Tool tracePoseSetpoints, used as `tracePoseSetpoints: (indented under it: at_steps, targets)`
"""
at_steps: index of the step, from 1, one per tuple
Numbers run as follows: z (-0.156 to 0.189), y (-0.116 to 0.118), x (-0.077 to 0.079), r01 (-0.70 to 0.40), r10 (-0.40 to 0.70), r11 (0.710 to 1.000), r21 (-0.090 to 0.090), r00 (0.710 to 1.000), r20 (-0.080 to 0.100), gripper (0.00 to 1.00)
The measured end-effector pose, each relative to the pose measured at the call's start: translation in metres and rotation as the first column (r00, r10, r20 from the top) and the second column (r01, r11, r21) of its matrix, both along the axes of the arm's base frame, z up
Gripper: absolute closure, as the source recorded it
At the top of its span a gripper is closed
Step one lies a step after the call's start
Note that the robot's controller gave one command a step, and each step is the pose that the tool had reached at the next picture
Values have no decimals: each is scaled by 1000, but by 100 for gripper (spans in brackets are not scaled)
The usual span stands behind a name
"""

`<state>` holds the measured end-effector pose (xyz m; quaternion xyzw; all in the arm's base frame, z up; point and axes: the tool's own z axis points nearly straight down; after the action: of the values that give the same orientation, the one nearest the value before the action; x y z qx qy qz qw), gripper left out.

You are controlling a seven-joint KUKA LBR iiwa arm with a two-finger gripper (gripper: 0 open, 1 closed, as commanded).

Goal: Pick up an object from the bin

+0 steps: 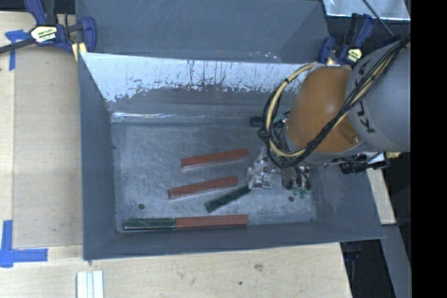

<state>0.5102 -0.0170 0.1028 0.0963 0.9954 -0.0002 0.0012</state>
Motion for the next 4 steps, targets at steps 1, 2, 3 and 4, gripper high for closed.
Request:
tracePoseSetpoints:
  at_steps: [1,2,3,4]
  targets:
    - [0,0,0,0,0,1000,0,1000,0,0]
    - [0,0,0,-1,1,1000,0,1000,-1,0]
    - [-24,47,-2,-115,115,993,-5,993,20,100]
    - [-24,47,-2,-115,115,993,-5,993,20,100]
